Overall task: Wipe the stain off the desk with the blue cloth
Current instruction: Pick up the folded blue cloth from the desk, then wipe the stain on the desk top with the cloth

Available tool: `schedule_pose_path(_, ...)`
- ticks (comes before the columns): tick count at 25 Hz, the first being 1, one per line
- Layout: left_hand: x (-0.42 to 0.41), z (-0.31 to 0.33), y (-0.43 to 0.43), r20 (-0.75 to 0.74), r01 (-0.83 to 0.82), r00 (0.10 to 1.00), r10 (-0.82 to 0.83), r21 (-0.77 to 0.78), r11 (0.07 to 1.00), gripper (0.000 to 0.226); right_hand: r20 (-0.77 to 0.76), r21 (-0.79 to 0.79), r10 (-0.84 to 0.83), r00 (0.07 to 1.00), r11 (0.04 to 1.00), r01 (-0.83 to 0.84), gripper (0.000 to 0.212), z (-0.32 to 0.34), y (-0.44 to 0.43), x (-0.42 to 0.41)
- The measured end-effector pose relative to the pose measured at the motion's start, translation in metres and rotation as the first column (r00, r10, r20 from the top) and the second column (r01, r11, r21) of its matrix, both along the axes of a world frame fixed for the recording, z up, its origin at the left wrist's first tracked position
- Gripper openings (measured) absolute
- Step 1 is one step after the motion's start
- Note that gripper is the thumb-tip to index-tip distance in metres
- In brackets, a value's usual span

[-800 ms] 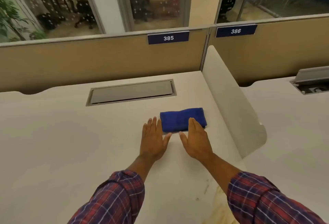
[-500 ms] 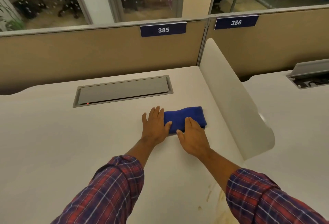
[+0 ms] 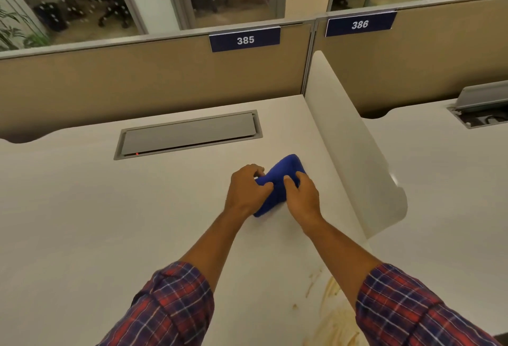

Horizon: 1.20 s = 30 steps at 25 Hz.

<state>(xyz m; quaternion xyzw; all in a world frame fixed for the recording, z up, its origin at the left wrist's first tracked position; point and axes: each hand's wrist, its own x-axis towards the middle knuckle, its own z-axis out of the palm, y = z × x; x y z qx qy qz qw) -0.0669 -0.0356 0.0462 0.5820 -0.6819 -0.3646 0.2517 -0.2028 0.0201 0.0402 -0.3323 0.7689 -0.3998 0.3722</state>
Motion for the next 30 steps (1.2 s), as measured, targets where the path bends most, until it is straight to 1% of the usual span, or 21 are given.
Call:
schedule_pose_path(2, -0.012, 0.016, 0.029, -0.149, -0.019, 0.989, 0.02, 0.006, 1.0, 0.012, 0.249, 0.007, -0.095, 0.964, 0.995, 0.097, 0.043, 0.011, 0.009, -0.002)
schedule_pose_path(3, -0.019, 0.024, 0.044, -0.199, -0.029, 0.98, 0.029, 0.006, 1.0, 0.013, 0.396, 0.014, -0.122, 0.91, 0.992, 0.127, 0.039, 0.015, 0.014, -0.003)
schedule_pose_path(6, -0.033, 0.04, 0.091, -0.286, 0.01, 0.958, -0.009, 0.005, 1.0, 0.012, 0.783, 0.052, -0.121, 0.61, 0.99, 0.13, 0.047, 0.023, 0.032, -0.009)
schedule_pose_path(8, -0.035, 0.044, 0.119, -0.334, 0.126, 0.936, -0.112, 0.019, 0.992, 0.013, 0.902, 0.065, -0.088, 0.423, 0.996, 0.067, 0.044, 0.028, 0.044, -0.021)
schedule_pose_path(9, -0.032, 0.044, 0.13, -0.364, 0.176, 0.918, -0.158, 0.018, 0.984, 0.017, 0.922, 0.065, -0.077, 0.38, 0.997, 0.045, 0.039, 0.029, 0.049, -0.028)
schedule_pose_path(10, -0.027, 0.043, 0.139, -0.394, 0.187, 0.903, -0.173, -0.003, 0.982, 0.021, 0.928, 0.052, -0.061, 0.367, 0.998, 0.034, 0.036, 0.032, 0.054, -0.036)
schedule_pose_path(12, -0.013, 0.038, 0.15, -0.395, 0.095, 0.912, -0.115, -0.07, 0.993, 0.023, 0.911, 0.023, -0.04, 0.411, 0.999, 0.044, 0.041, 0.039, 0.063, -0.054)
schedule_pose_path(14, 0.001, 0.028, 0.155, -0.256, 0.001, 0.966, -0.025, -0.093, 0.996, 0.029, 0.84, -0.031, -0.018, 0.542, 0.996, 0.081, 0.031, 0.049, 0.067, -0.072)
schedule_pose_path(15, 0.008, 0.019, 0.156, -0.148, -0.012, 0.989, 0.0, -0.083, 0.997, 0.035, 0.762, -0.085, 0.014, 0.647, 0.993, 0.079, 0.026, 0.053, 0.068, -0.082)
schedule_pose_path(17, 0.022, -0.002, 0.159, 0.093, 0.008, 0.996, 0.0, -0.082, 0.997, 0.05, 0.451, -0.207, 0.128, 0.883, 0.978, -0.036, 0.029, 0.064, 0.07, -0.099)
schedule_pose_path(18, 0.028, -0.013, 0.16, 0.185, 0.021, 0.983, -0.003, -0.095, 0.995, 0.057, 0.243, -0.259, 0.205, 0.948, 0.956, -0.141, 0.034, 0.065, 0.07, -0.106)
schedule_pose_path(19, 0.034, -0.023, 0.162, 0.248, 0.029, 0.969, -0.002, -0.105, 0.994, 0.062, 0.024, -0.28, 0.286, 0.958, 0.922, -0.268, 0.041, 0.063, 0.069, -0.111)
schedule_pose_path(20, 0.038, -0.032, 0.164, 0.29, 0.027, 0.957, 0.006, -0.109, 0.994, 0.066, -0.199, -0.242, 0.367, 0.909, 0.88, -0.409, 0.05, 0.058, 0.069, -0.115)
schedule_pose_path(21, 0.042, -0.04, 0.167, 0.319, 0.022, 0.948, 0.013, -0.106, 0.994, 0.07, -0.412, -0.131, 0.459, 0.787, 0.825, -0.55, 0.058, 0.05, 0.069, -0.117)
schedule_pose_path(22, 0.045, -0.048, 0.171, 0.341, 0.021, 0.94, 0.013, -0.094, 0.995, 0.074, -0.571, 0.041, 0.558, 0.602, 0.752, -0.658, 0.064, 0.039, 0.07, -0.117)
schedule_pose_path(23, 0.047, -0.055, 0.175, 0.36, 0.028, 0.933, 0.002, -0.077, 0.997, 0.077, -0.642, 0.221, 0.649, 0.408, 0.666, -0.712, 0.069, 0.024, 0.073, -0.116)
schedule_pose_path(24, 0.05, -0.062, 0.179, 0.383, 0.048, 0.924, -0.021, -0.063, 0.997, 0.08, -0.637, 0.381, 0.729, 0.251, 0.581, -0.72, 0.073, 0.008, 0.078, -0.114)
schedule_pose_path(25, 0.052, -0.068, 0.183, 0.414, 0.081, 0.909, -0.05, -0.057, 0.995, 0.083, -0.598, 0.492, 0.787, 0.151, 0.509, -0.706, 0.076, -0.009, 0.086, -0.112)
schedule_pose_path(26, 0.055, -0.074, 0.186, 0.454, 0.118, 0.887, -0.077, -0.061, 0.991, 0.086, -0.567, 0.54, 0.816, 0.11, 0.47, -0.698, 0.077, -0.022, 0.092, -0.112)
schedule_pose_path(27, 0.059, -0.078, 0.188, 0.493, 0.15, 0.864, -0.097, -0.069, 0.986, 0.088, -0.564, 0.539, 0.818, 0.111, 0.467, -0.701, 0.078, -0.031, 0.096, -0.112)
schedule_pose_path(30, 0.064, -0.083, 0.192, 0.544, 0.199, 0.832, -0.112, -0.104, 0.974, 0.088, -0.619, 0.45, 0.769, 0.158, 0.512, -0.732, 0.078, -0.039, 0.095, -0.117)
